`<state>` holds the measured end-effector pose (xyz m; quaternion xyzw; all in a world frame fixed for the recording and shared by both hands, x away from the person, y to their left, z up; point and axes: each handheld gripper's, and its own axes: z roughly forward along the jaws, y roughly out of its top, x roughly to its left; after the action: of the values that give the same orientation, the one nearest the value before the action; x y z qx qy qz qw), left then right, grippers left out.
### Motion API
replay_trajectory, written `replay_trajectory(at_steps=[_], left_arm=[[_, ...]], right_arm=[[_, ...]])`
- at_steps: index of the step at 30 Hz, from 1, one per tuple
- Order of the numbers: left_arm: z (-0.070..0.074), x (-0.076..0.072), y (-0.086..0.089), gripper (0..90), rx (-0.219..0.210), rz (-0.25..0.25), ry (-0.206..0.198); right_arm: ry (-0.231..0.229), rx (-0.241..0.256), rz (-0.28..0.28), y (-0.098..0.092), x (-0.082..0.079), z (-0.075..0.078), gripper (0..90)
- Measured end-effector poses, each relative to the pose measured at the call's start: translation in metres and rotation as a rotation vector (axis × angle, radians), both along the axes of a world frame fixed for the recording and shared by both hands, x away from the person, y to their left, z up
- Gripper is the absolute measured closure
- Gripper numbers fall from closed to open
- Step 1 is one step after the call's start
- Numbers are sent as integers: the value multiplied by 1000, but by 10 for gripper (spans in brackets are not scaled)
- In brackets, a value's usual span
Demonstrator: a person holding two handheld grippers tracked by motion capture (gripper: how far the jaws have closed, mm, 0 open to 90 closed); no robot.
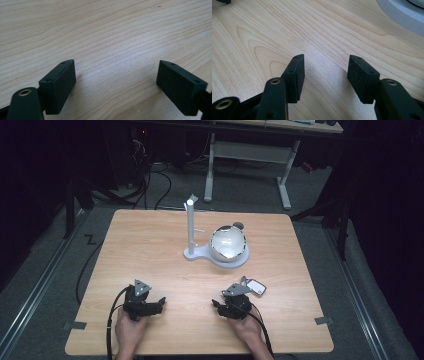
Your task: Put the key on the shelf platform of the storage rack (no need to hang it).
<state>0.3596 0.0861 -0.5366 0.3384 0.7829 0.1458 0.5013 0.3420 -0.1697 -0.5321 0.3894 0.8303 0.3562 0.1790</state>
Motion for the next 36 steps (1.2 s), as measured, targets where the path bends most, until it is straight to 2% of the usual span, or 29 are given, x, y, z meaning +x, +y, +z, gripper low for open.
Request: replay_trajectory(at_steps=[12,15,17,19,25,36], left_arm=[[0,0,0,163,-2,2,0],[0,0,0,163,-2,2,1],[0,0,0,163,-2,2,0],[0,0,0,163,-2,2,1],[0,0,0,163,-4,3,1],[0,0,0,163,-3,2,1]], right_arm=[[-5,-6,1,2,-3,0,489],[-30,-25,-7,5,-7,0,491],[-3,-6,-9,4,-7,1,517],[6,2,-9,3,-7,1,518],[-3,7,-5,2,-10,4,512],[-25,80,-31,-14,-16,16,489]])
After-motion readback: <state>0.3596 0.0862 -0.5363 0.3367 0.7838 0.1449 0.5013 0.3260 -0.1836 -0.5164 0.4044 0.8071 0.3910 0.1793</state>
